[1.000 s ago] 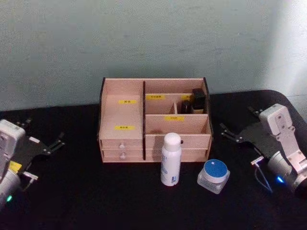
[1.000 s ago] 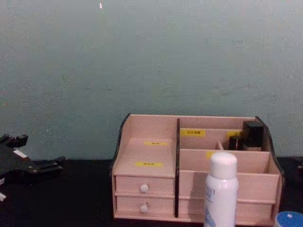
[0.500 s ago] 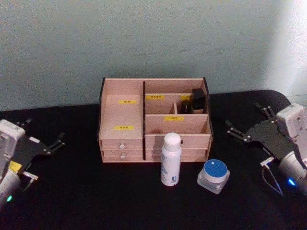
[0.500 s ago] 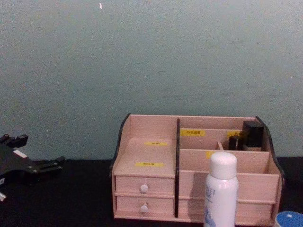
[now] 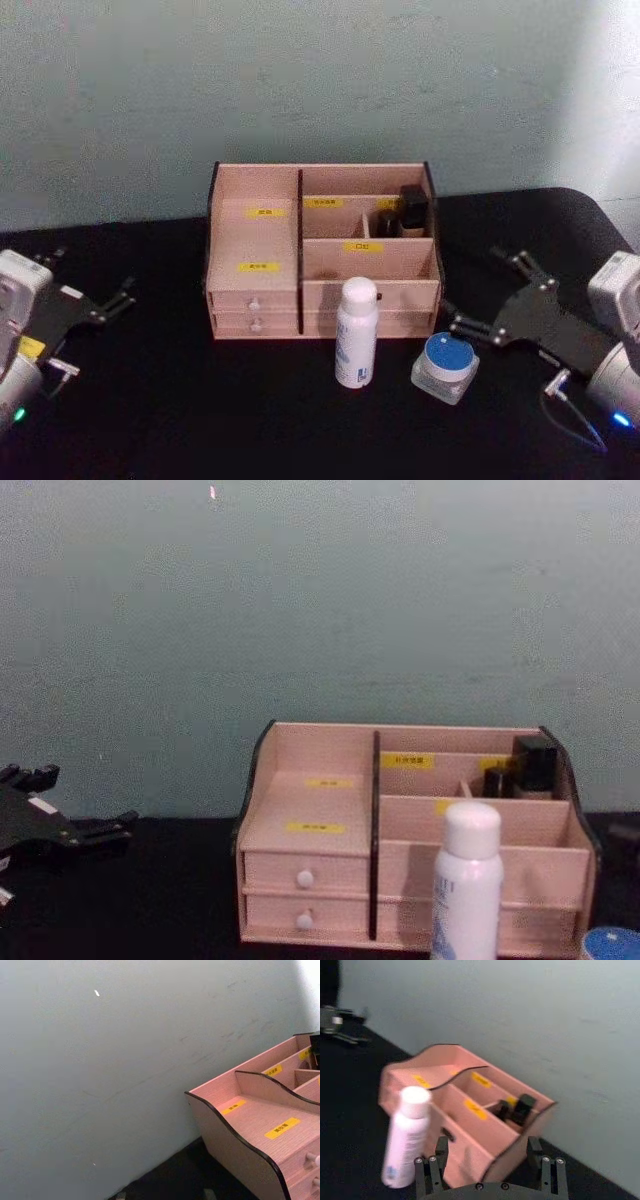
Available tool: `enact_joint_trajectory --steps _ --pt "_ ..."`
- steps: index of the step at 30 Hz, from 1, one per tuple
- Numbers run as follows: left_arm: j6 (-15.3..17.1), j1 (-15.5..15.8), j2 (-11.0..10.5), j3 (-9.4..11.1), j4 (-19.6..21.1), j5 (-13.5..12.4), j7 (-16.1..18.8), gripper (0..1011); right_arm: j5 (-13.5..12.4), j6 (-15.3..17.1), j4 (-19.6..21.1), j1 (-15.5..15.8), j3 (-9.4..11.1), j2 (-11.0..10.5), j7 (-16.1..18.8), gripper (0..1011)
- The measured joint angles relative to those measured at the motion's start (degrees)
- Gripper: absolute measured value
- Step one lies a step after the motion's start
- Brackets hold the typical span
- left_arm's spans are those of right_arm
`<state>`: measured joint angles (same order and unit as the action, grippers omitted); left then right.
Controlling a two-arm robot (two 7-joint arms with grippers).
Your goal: Pick up the facial cleanser and watermelon frost from the table and place them into the tiered storage box.
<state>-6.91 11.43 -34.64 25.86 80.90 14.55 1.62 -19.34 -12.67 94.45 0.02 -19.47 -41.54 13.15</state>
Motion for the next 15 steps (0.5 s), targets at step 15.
enact_joint_trajectory --steps 15 --pt "0.0 0.0 0.0 0.0 0.0 0.0 0.0 1001 -2.8 0.6 -2.0 -1.3 -2.9 1.4 12.4 1002"
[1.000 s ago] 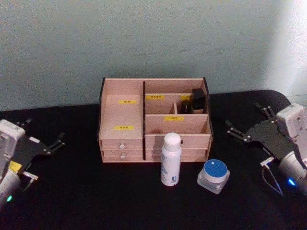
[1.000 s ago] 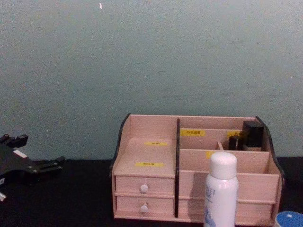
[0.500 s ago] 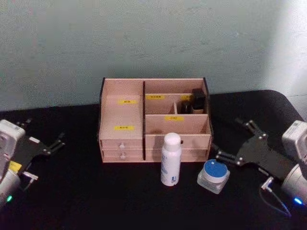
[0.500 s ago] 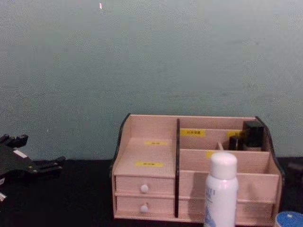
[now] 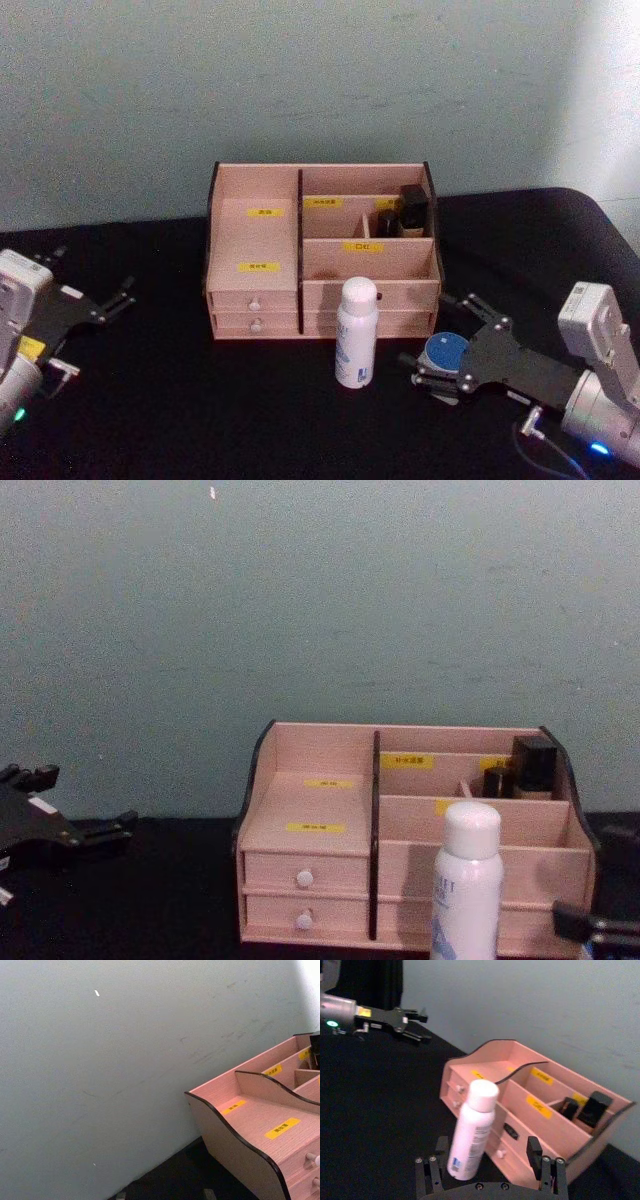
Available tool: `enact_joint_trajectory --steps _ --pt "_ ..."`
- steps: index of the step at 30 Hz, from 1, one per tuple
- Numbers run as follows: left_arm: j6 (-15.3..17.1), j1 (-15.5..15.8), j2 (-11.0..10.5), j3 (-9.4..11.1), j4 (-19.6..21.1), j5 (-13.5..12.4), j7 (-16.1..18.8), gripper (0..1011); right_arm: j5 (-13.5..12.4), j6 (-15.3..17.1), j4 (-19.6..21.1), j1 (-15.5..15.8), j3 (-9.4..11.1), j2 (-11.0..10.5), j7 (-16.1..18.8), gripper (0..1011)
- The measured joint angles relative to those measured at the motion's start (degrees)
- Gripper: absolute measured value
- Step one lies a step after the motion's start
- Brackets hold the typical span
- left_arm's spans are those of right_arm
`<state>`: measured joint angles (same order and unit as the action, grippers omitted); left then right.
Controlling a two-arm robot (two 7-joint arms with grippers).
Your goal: Pick up the facial cleanser and watermelon frost from the table and place them into the tiered storage box.
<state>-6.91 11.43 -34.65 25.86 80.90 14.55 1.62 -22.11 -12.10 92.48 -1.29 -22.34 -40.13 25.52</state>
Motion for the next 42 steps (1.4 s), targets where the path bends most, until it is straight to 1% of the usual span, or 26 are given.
enact_joint_trajectory --steps 1,4,6,7,13,14,21,27,36,42 --pt "0.0 0.0 0.0 0.0 0.0 0.0 0.0 1001 0.0 0.0 0.0 0.0 0.0 0.0 0.0 1002" --pt "0.0 0.0 0.0 0.0 0.0 0.0 0.0 1001 -0.4 0.3 -0.9 -0.6 -0.4 0.8 1.6 1002" --pt "0.0 0.0 0.0 0.0 0.0 0.0 0.0 1001 -0.9 1.0 -1.9 -1.5 -0.8 1.8 3.0 1002" --pt "0.0 0.0 0.0 0.0 0.0 0.0 0.0 1001 -0.9 1.0 -1.9 -1.5 -0.8 1.8 3.0 1002" --pt "0.0 0.0 0.0 0.0 0.0 0.0 0.0 1001 -1.3 2.9 -5.1 -3.9 -1.4 4.7 5.0 1002" --pt "0.0 0.0 0.0 0.0 0.0 0.0 0.0 1001 -1.3 2.9 -5.1 -3.9 -1.4 4.7 5.0 1002" --pt "0.0 0.0 0.0 0.0 0.0 0.0 0.0 1001 -1.2 4.1 -8.0 -6.5 -1.9 7.3 6.8 1002" --pt "0.0 0.0 0.0 0.0 0.0 0.0 0.0 1001 -0.6 5.0 -9.3 -7.7 -2.0 9.0 7.4 1002" --pt "0.0 0.0 0.0 0.0 0.0 0.0 0.0 1001 0.9 5.6 -11.7 -9.8 -2.4 11.5 6.9 1002" --pt "0.0 0.0 0.0 0.0 0.0 0.0 0.0 1001 1.2 6.2 -13.2 -11.0 -2.6 12.7 7.0 1002"
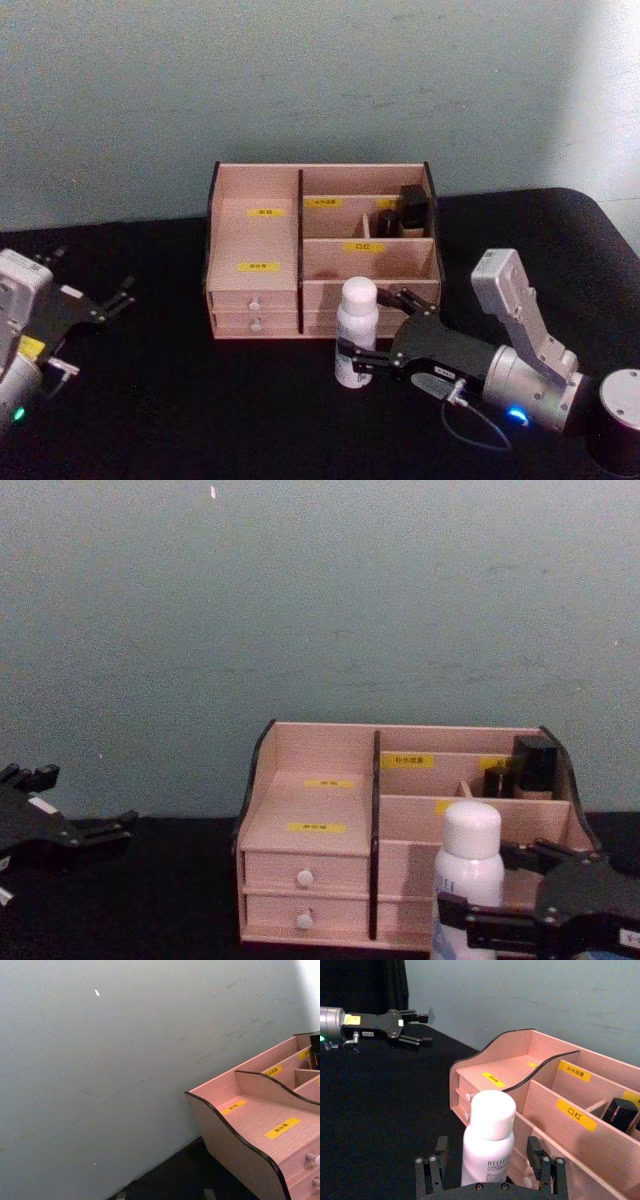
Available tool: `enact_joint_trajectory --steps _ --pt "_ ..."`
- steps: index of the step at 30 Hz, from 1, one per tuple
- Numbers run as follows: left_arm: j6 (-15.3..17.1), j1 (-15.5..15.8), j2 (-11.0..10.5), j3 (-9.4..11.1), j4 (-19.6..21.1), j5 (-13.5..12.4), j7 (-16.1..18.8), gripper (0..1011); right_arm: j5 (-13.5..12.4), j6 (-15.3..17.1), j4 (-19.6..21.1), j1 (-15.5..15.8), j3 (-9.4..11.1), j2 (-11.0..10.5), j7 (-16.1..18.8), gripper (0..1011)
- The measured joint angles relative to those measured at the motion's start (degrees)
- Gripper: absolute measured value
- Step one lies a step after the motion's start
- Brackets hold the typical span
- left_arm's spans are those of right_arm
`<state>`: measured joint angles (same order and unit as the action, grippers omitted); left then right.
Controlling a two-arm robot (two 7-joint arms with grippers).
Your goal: Pick up the facial cleanser and watermelon frost from the table and place them into the tiered storage box.
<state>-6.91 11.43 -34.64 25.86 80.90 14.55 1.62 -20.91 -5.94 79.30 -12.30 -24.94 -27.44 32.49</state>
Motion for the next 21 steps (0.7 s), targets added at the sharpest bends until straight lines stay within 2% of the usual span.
enact_joint_trajectory --steps 12,21 --pt "0.0 0.0 0.0 0.0 0.0 0.0 0.0 1001 0.0 1.3 -2.8 -1.8 -0.5 2.1 0.1 1002" --pt "0.0 0.0 0.0 0.0 0.0 0.0 0.0 1001 0.0 1.8 -3.7 -2.4 -0.8 2.7 0.0 1002"
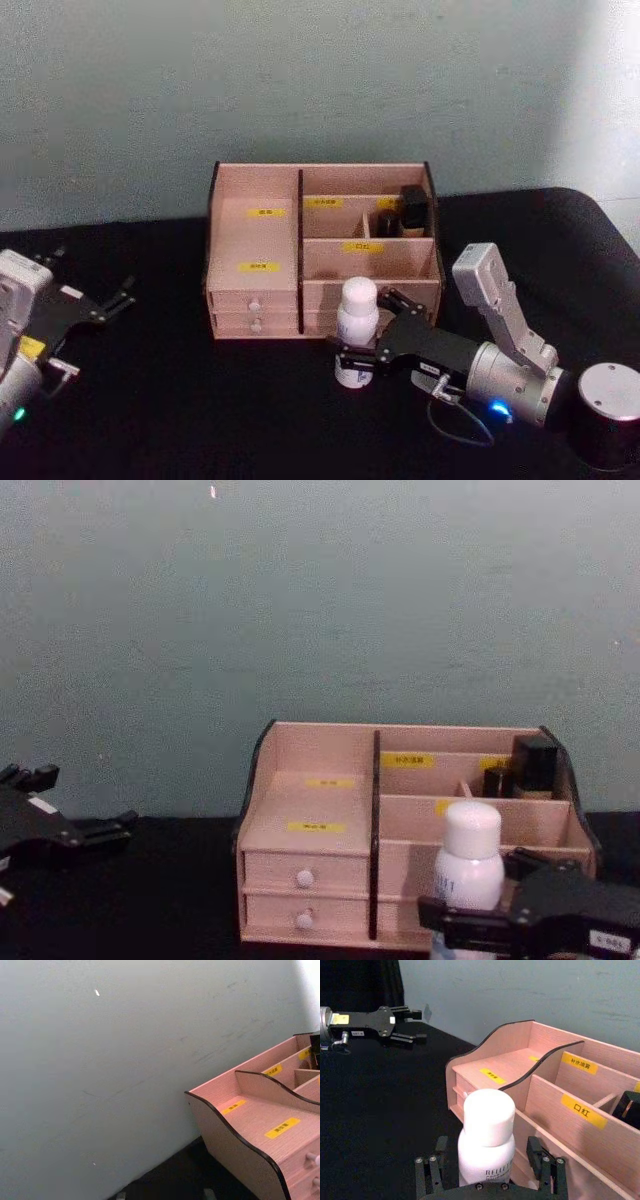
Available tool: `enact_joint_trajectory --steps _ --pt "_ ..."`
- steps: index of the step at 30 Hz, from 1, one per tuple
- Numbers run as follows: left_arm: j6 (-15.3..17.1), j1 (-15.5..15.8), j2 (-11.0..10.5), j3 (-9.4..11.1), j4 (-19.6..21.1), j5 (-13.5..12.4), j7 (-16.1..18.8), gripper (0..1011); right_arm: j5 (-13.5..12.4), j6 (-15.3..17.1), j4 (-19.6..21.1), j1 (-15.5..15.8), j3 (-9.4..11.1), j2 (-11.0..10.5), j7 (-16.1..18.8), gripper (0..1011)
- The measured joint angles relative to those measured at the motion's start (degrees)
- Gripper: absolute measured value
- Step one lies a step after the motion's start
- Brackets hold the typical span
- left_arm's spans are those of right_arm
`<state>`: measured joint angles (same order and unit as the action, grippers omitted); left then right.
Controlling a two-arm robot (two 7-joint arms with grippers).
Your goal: Pick up the facial cleanser and watermelon frost from the table and place them into the tiered storage box.
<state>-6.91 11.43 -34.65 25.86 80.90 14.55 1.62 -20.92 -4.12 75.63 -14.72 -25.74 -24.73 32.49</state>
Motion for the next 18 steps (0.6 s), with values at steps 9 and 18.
enact_joint_trajectory --steps 9,18 --pt "0.0 0.0 0.0 0.0 0.0 0.0 0.0 1001 0.3 1.1 -0.2 -0.3 -0.2 0.0 -0.5 1002" --pt "0.0 0.0 0.0 0.0 0.0 0.0 0.0 1001 0.3 0.9 -0.2 -0.2 -0.2 0.0 -0.4 1002"
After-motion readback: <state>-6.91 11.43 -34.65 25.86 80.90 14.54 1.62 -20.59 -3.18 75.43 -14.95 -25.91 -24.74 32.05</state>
